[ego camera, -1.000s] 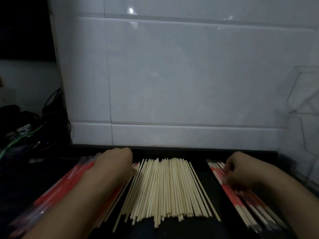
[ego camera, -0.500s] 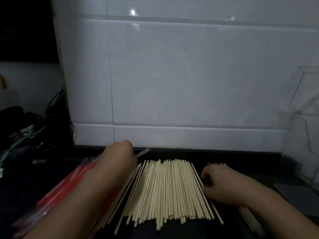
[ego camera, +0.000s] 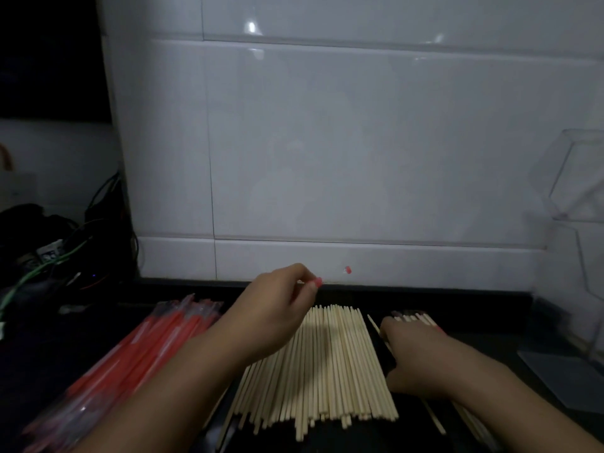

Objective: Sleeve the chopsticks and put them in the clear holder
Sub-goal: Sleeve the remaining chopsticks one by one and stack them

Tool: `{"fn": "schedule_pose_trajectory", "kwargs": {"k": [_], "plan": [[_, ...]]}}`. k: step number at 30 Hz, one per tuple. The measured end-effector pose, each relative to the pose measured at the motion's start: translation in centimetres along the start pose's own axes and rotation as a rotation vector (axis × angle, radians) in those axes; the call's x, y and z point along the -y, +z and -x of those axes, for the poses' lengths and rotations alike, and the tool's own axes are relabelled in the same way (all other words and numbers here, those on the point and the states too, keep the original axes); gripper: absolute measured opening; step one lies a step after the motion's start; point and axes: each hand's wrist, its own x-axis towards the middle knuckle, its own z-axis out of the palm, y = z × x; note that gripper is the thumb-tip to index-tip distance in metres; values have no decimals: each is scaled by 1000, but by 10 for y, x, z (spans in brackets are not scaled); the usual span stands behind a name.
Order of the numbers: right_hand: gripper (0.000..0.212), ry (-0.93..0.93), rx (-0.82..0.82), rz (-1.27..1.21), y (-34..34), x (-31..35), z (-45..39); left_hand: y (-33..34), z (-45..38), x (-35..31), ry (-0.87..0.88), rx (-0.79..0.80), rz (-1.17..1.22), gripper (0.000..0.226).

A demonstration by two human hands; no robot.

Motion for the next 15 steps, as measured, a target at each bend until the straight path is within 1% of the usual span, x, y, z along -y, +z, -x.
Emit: {"fn": "schedule_pose_trajectory", "kwargs": {"k": [1,2,3,4,6,7,9,10,12,15], "plan": [[38,8,-1,-19,0,0,-1,-1,0,-1,8,4,-4,21],[42,12,-15,-58,-1,0,-1,-2,1,-2,16,8,-22,21],[39,13,-51,-125,-2,-1,-1,-3,0,-2,28,10,-53,21],[32,15,-116,-222,-5,-2,-1,-4,1,-1,39,6,-87,20],[13,19,-298,-501,-10,-7,-4,-7,1,0,51,-11,-137,22],[14,11,-381,-663,-14,-8,-4,-8,0,1,59,-22,-163,25],[27,-29,-502,-954,-21,-8,-2,-10,-1,3,73,-46,-194,31],[29,-64,-545,-1060,-24,-7,0,-11,-2,3,66,-54,-179,32],[27,-135,-622,-1217,-27,-5,5,-13,-3,3,24,-52,-66,29],[9,-184,-802,-1335,-30,-6,6,-13,-3,2,-2,-6,117,24]]}}
